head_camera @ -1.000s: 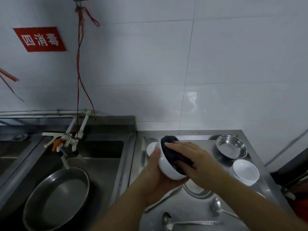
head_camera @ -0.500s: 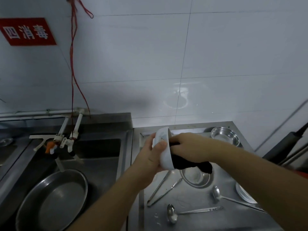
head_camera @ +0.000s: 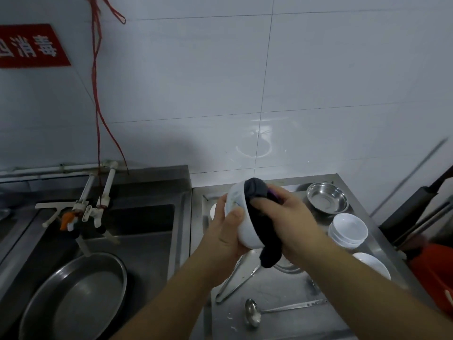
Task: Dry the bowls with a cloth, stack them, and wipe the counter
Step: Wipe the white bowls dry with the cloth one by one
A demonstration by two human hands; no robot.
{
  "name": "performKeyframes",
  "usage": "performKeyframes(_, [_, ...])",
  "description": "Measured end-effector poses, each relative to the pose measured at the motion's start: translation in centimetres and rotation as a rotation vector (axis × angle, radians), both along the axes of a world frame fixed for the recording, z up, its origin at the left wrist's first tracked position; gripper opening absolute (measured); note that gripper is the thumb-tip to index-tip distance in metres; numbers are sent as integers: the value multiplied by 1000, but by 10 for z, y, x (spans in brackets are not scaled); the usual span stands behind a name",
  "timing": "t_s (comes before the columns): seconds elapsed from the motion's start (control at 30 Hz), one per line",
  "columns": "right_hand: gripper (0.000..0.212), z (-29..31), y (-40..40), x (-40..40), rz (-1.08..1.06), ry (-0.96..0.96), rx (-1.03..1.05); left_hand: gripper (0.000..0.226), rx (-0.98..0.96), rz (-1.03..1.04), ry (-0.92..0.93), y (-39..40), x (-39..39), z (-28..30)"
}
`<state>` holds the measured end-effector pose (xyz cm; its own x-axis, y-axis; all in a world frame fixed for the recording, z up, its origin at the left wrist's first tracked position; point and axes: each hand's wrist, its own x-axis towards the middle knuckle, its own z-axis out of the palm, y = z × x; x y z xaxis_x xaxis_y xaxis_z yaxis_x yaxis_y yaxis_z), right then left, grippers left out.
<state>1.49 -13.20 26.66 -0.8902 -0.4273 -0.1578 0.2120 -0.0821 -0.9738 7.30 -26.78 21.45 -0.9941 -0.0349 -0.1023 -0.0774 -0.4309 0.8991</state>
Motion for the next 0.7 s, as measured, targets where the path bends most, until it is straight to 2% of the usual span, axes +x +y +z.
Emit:
performKeyframes(0.07, [34,-2,3,-2,-47,447,295,105,7,46,-26,5,0,3])
performKeyframes(0.13, [45,-4,11,-10,115,851,600,94,3,82,-52,6,0,3])
performKeyframes(0.2, [41,1,14,-16,298,1013,850,90,-44,97,-73,2,1,4])
performKeyframes(0.27, [25,12,14,-19,411,917,943,90,-119,106,-66,-2,0,4])
performKeyframes(0.33, [25,26,15,-22,497,649,883,92,-169,71,-27,-4,0,7])
performKeyframes(0.37, [27,31,18,-23,520,444,762,95,-174,42,-9,-4,0,9])
performKeyframes(0.43, [30,35,25,-19,456,3,390,105,-127,-17,7,-3,2,14])
performKeyframes(0.47, [30,34,26,-15,396,-146,206,107,-76,-49,20,-2,3,16])
performKeyframes(0.5, [30,30,25,-11,337,-203,64,105,-32,-68,46,0,5,17])
performKeyframes(0.53, [31,25,22,-6,284,-186,-31,99,2,-70,69,3,6,19])
performKeyframes(0.6, [33,13,16,-1,177,99,3,96,54,-41,65,9,8,23])
performKeyframes(0.7, [49,3,19,0,30,784,403,113,78,17,-19,15,9,22])
